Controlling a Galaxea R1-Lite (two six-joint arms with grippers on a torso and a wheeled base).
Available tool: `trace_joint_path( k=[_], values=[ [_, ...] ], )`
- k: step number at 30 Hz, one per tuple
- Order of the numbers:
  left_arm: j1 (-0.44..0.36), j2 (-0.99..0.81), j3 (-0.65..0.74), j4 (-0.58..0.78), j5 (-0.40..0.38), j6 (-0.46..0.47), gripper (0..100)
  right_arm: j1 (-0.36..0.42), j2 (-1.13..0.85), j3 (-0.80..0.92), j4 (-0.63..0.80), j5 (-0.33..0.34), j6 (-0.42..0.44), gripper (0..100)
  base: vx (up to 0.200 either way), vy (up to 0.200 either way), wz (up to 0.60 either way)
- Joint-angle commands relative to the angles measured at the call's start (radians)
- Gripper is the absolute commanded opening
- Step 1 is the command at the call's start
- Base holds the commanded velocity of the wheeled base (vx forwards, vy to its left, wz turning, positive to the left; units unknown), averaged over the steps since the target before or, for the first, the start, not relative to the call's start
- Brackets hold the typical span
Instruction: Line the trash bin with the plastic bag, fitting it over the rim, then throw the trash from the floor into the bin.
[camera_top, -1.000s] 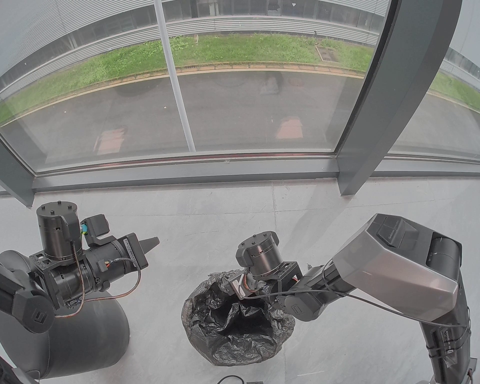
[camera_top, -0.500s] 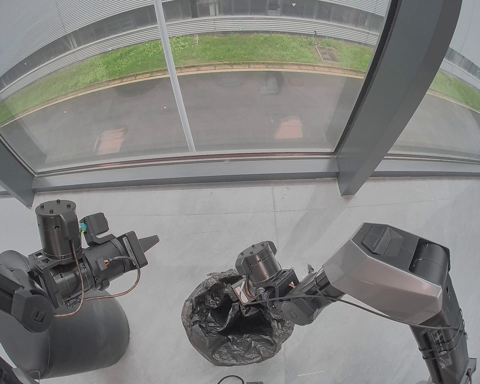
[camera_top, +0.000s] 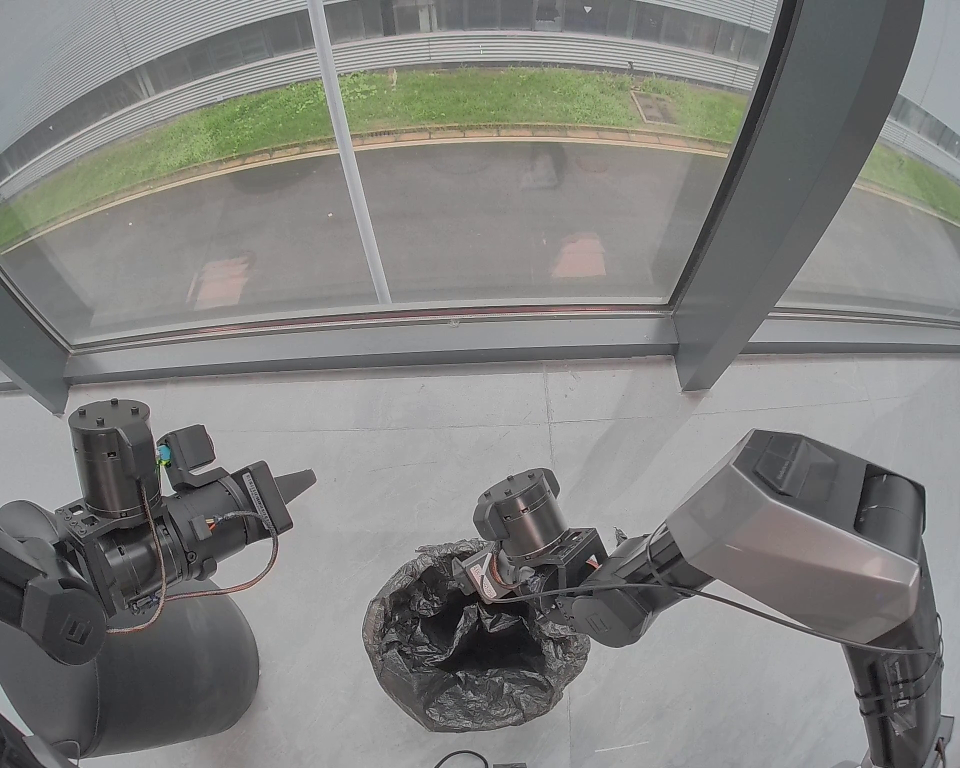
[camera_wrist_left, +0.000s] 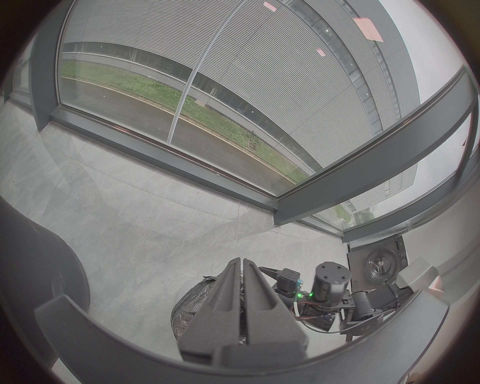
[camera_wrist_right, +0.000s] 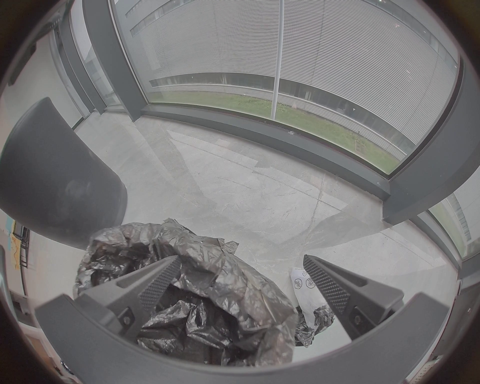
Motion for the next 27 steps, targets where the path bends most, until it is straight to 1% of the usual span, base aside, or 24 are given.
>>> trace_joint_path(
  k=[1,8,12,15,16,20,25,27],
  values=[
    [0.007,-0.007,0.000,-0.001,-0.001,-0.002,0,0.024,-0.106,0.073,-0.005,0.000,0.002,100,0.000,0.000,0.00],
    [0.011,-0.007,0.001,-0.001,-0.003,-0.002,0,0.037,-0.221,0.191,-0.011,0.000,0.011,100,0.000,0.000,0.00],
    [0.011,-0.007,0.000,-0.001,-0.001,-0.002,0,0.023,-0.299,0.220,-0.011,0.000,0.029,100,0.000,0.000,0.00],
    [0.011,-0.010,0.000,-0.001,-0.001,-0.002,0,0.003,-0.330,0.212,-0.005,0.000,0.041,100,0.000,0.000,0.00],
    [0.011,-0.012,0.000,-0.001,-0.001,-0.002,0,-0.019,-0.356,0.201,-0.004,0.000,0.043,100,0.000,0.000,0.00],
    [0.011,-0.013,0.000,-0.001,-0.001,-0.002,0,-0.040,-0.388,0.160,0.004,0.000,0.051,100,0.000,0.000,0.00],
    [0.020,-0.013,0.000,-0.001,-0.001,0.000,0,-0.043,-0.367,0.105,0.016,-0.001,0.089,100,0.000,0.000,0.00],
    [0.021,-0.013,0.000,-0.001,-0.001,0.000,0,-0.049,-0.341,0.045,0.044,-0.001,0.117,100,0.000,0.000,0.00]
  ],
)
